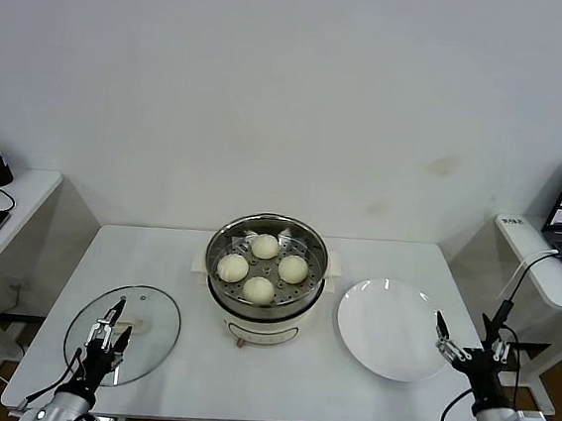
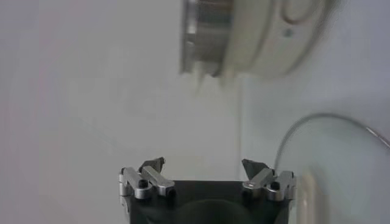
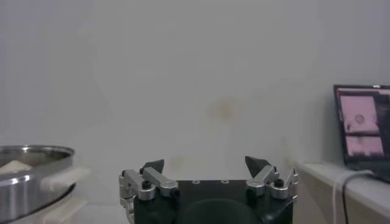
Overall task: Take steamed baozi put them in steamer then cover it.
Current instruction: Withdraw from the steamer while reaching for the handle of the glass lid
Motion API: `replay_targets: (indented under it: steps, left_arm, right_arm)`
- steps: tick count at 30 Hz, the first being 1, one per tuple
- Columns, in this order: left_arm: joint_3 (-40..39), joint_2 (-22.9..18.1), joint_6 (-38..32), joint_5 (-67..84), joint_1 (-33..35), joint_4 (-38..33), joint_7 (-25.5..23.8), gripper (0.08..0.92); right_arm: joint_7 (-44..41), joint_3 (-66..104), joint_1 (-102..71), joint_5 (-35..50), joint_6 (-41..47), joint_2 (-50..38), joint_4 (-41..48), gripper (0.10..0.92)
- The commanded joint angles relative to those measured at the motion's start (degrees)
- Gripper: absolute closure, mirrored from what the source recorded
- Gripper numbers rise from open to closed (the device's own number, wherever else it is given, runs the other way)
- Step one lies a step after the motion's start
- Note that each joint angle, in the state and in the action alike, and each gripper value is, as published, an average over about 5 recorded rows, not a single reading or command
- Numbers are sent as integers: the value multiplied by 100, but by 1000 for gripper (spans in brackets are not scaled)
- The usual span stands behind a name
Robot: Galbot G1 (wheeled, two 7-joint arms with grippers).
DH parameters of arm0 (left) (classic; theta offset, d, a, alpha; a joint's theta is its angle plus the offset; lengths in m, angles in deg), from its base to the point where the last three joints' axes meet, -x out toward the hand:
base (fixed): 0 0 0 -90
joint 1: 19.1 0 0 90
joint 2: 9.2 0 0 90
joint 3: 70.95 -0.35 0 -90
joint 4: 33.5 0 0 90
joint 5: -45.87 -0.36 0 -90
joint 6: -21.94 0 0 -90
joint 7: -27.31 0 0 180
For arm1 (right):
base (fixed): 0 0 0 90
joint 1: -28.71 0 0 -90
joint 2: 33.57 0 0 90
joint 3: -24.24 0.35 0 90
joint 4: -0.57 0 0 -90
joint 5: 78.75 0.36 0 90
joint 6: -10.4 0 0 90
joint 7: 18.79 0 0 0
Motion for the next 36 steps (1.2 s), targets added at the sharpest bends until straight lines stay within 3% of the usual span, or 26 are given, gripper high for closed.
replay_targets:
  steps: [1, 17, 36]
  left_arm:
    - [44, 217, 39, -556, -542, 827, -322, 177]
    - [-135, 408, 69, -369, -1245, 1416, -490, 177]
    - [-351, 305, 71, -225, -1781, 1847, -565, 177]
  right_arm:
    - [-22, 170, -336, -41, -38, 225, -107, 203]
    - [-41, 163, -481, -93, -75, 350, -171, 203]
    - [-98, 16, -562, -171, -116, 441, -169, 203]
